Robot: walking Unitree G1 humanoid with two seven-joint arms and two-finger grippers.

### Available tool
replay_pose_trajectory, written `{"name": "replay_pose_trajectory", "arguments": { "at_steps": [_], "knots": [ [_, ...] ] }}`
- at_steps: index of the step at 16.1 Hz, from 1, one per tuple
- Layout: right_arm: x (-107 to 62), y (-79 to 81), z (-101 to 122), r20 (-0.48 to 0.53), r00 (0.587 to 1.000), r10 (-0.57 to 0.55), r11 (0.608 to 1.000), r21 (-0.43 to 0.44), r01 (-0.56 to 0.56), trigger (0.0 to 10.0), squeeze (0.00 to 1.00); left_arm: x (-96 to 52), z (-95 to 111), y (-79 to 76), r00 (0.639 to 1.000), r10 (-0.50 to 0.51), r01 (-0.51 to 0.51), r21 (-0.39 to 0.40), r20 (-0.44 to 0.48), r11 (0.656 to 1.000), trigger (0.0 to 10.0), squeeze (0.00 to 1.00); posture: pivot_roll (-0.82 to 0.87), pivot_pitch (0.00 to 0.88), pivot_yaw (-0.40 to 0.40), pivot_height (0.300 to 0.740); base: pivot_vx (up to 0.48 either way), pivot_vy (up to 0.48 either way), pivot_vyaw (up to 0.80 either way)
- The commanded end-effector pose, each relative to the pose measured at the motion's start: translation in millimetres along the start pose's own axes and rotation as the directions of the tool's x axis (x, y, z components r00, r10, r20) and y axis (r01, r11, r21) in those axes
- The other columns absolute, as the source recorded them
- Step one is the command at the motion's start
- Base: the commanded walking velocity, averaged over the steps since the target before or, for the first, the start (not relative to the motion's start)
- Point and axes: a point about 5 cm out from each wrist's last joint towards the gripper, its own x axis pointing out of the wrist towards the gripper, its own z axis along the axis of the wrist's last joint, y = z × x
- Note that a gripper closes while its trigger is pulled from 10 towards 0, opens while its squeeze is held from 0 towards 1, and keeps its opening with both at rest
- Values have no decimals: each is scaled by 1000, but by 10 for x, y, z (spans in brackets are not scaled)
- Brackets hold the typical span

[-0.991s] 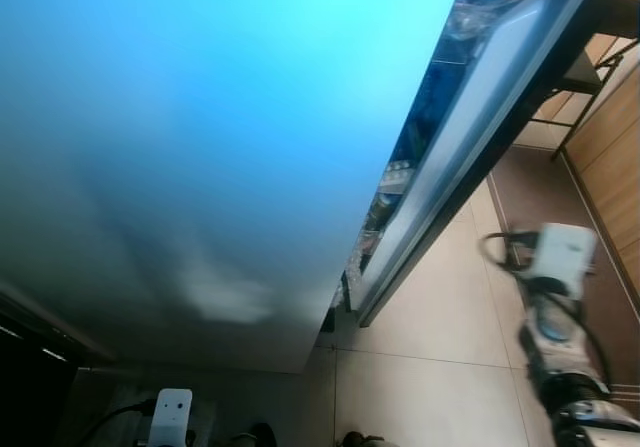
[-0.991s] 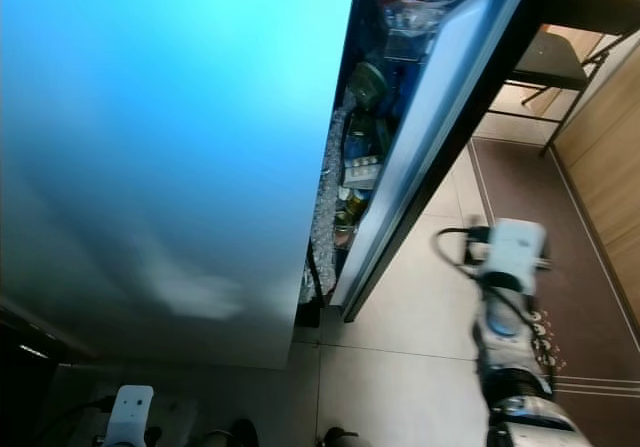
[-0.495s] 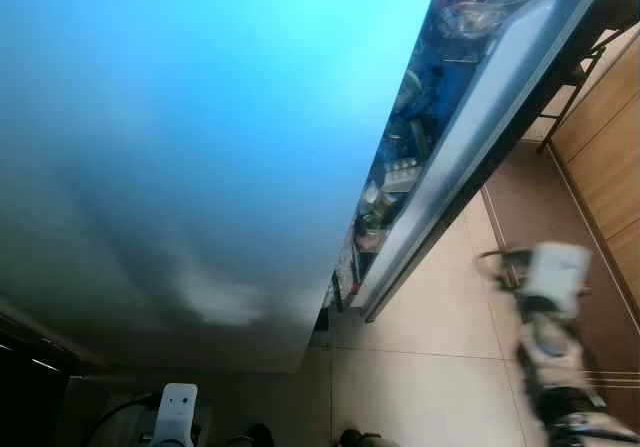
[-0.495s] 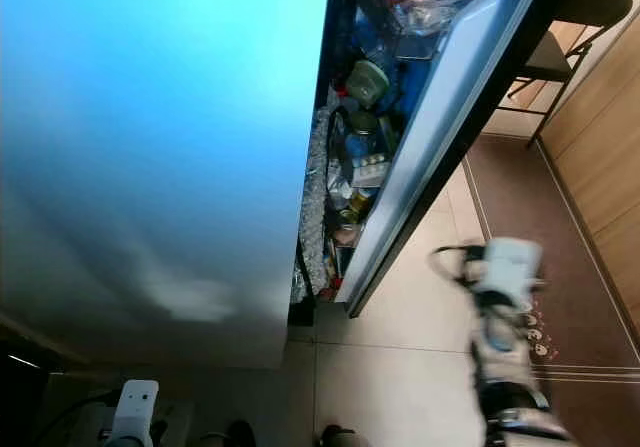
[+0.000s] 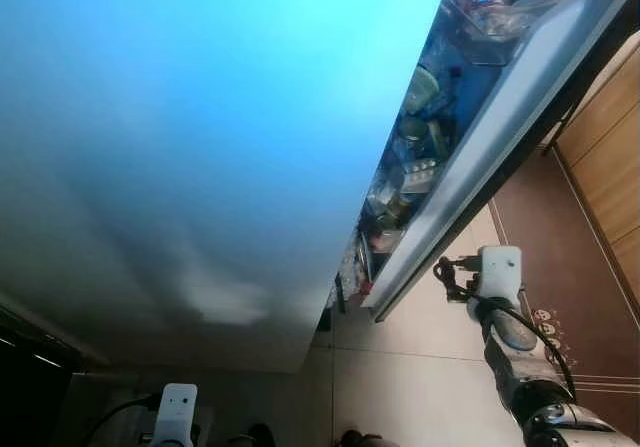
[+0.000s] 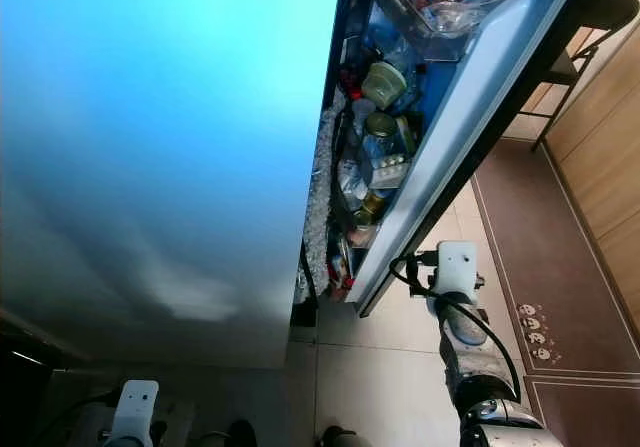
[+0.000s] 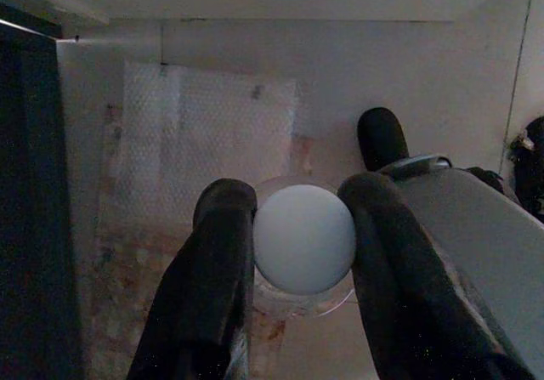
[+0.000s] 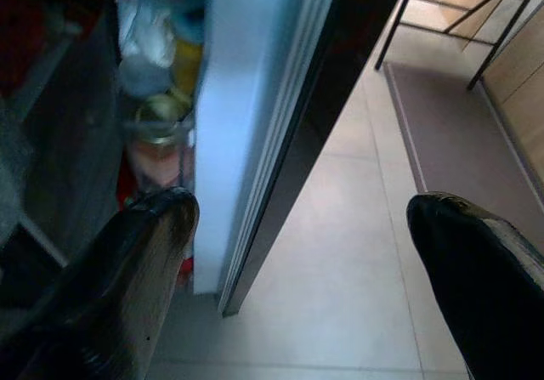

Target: Restocking fridge

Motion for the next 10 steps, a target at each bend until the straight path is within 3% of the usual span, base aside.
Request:
{"name": "replay_pose_trajectory", "arguments": {
  "at_steps": [1, 6, 10],
  "knots": [
    [-45, -35, -143, -69, 998, -4, 1000, -10, 3, 10000, 0, -16, -86, -40, 999, -8, 9, 21, -31, 1000, 10000, 0, -123, 173, -90, 740, 0, 0, 0],
    [-174, 8, -453, -178, 984, -12, 999, 29, 17, 10000, 0, -15, -85, -41, 999, -18, 20, 46, -35, 999, 10000, 0, -121, 179, -85, 740, 0, 0, 0],
    [-273, 73, -656, -253, 968, 2, 1000, 25, 4, 10000, 0, -15, -89, -42, 999, -19, 21, 54, -39, 998, 10000, 0, -115, 179, -85, 740, 0, -480, 0]
  ]
}}
